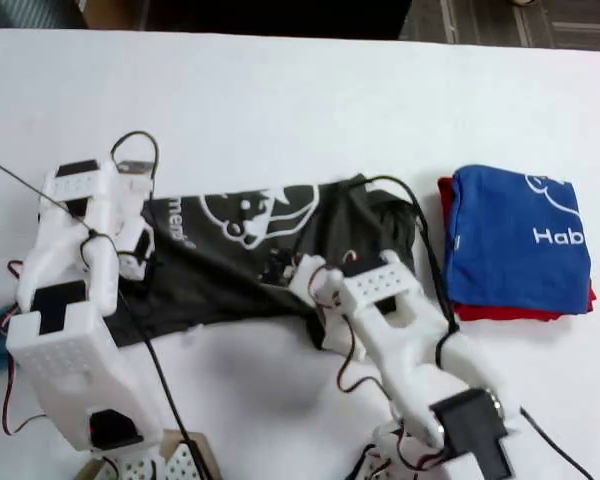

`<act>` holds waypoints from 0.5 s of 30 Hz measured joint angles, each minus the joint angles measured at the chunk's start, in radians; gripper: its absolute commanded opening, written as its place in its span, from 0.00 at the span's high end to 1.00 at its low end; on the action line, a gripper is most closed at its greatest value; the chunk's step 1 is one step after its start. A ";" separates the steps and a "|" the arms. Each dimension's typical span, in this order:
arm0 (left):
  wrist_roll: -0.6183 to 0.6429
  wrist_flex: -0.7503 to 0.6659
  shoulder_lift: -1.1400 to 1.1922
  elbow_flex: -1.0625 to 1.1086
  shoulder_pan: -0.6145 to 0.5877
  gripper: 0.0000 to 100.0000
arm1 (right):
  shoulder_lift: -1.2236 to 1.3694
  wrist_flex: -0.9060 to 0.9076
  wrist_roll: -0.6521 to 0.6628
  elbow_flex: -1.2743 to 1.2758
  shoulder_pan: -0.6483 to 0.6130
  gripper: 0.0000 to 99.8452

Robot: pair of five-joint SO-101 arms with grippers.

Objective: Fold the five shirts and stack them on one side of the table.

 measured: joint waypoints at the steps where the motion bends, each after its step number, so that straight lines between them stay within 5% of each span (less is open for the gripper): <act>1: 0.000 0.000 0.000 0.000 0.000 0.90 | 0.005 0.000 0.000 -0.006 0.002 0.98; 15: 0.000 0.000 0.000 0.000 0.000 0.90 | 0.005 0.249 0.075 -0.249 -0.002 0.98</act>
